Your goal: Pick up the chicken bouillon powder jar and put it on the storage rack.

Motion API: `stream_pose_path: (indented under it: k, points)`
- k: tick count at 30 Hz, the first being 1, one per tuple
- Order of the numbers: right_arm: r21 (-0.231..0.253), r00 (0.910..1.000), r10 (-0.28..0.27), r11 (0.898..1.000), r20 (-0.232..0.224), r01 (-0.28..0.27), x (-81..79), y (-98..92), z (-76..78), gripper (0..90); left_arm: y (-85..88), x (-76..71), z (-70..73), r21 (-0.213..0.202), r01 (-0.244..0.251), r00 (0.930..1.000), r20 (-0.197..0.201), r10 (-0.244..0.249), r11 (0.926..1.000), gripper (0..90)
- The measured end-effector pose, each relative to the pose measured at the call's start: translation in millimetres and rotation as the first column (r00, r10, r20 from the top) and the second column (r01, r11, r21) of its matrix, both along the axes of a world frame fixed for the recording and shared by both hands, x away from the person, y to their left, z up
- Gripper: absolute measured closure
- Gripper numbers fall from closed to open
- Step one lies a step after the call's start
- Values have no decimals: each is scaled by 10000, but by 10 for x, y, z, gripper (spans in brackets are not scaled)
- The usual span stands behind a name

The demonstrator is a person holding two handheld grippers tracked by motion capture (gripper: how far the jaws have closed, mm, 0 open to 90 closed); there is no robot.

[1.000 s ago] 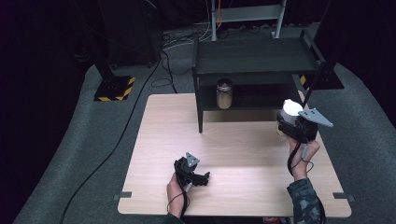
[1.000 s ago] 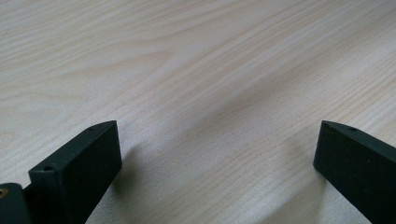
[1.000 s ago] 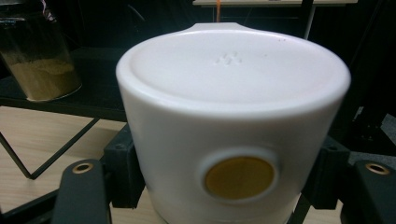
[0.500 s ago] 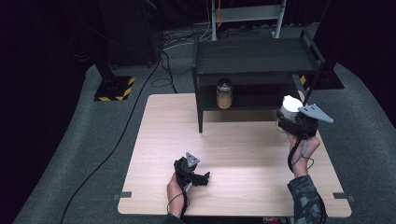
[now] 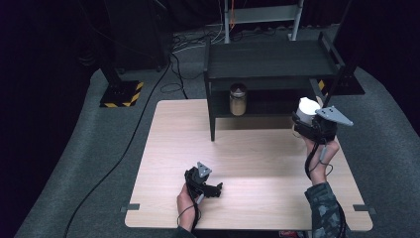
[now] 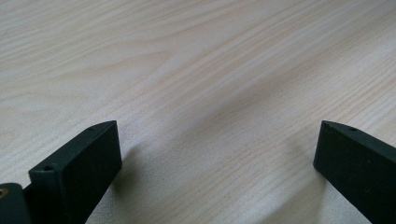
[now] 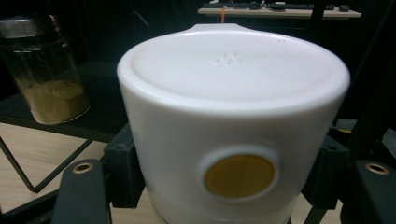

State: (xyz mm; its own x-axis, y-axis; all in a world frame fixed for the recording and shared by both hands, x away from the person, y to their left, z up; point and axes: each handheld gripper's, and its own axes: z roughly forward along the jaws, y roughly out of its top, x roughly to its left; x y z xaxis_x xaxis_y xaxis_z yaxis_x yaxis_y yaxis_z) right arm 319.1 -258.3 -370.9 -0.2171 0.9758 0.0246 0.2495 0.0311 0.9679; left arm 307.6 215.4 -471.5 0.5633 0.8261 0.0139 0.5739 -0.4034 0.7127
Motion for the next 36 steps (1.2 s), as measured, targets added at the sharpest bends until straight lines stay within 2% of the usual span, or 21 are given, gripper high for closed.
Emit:
stream_pose_path:
  k: [16,36]
  points:
    - [-151,9999,98,9998,38,-97,82,52,63,294,2,2,1,-2,36,10000,-10,-36,10000,1]
    - [-25,9998,155,9999,132,-155,204,92,112,295,2,1,0,-10,59,10000,-12,-59,10000,2]
